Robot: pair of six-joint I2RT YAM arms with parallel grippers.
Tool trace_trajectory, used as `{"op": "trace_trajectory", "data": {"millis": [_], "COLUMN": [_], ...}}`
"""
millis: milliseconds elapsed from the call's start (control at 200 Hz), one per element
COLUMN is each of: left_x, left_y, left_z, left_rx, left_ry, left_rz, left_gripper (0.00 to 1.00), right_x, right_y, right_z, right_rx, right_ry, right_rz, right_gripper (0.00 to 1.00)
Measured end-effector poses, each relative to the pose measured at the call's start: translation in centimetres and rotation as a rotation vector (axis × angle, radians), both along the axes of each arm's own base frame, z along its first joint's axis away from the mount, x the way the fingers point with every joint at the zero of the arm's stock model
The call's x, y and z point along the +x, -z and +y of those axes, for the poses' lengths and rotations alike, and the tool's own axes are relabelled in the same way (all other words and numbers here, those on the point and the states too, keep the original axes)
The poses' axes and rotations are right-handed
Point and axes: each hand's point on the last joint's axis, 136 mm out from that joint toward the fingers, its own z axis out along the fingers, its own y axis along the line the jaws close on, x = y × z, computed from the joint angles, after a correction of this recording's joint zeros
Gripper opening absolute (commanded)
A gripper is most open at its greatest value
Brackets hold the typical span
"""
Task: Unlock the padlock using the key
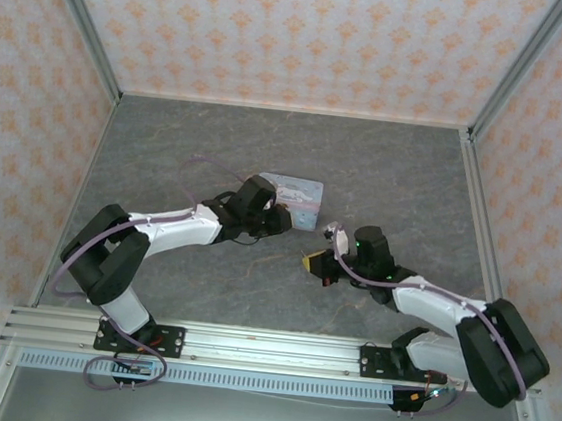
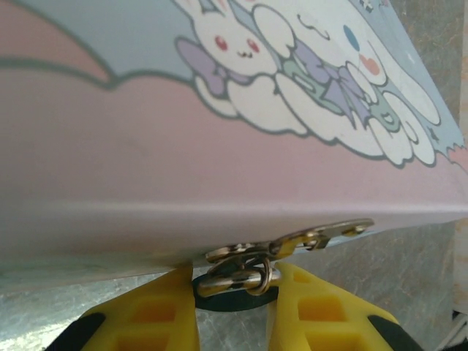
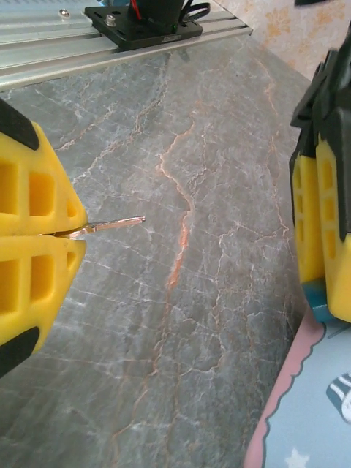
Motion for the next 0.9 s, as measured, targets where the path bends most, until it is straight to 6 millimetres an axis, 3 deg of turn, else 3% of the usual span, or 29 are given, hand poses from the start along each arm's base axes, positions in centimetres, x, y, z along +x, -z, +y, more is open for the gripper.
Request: {"op": "trace_trajectory", "data": {"millis": [460,901], "left_x": [-0.8,-1.3], "left_y": [-1.2,-1.1], "left_z": [-0.5,-0.7], "left_rx": [-0.041,-0.041], "left_ry": [0.003,0.017], "left_rz": [0.064,0.08], "left_gripper": [0.15,0.14], "right_x": [3.3,4.3], "right_y": [0.2,0.7], "right_z": [2.1,2.3], "right_rx": [-0.027,-0.045], "right_ry": [-0.027,-0.014], "right_rz": [-0.059,-0.087], "right_gripper": [0.0,0.0]}}
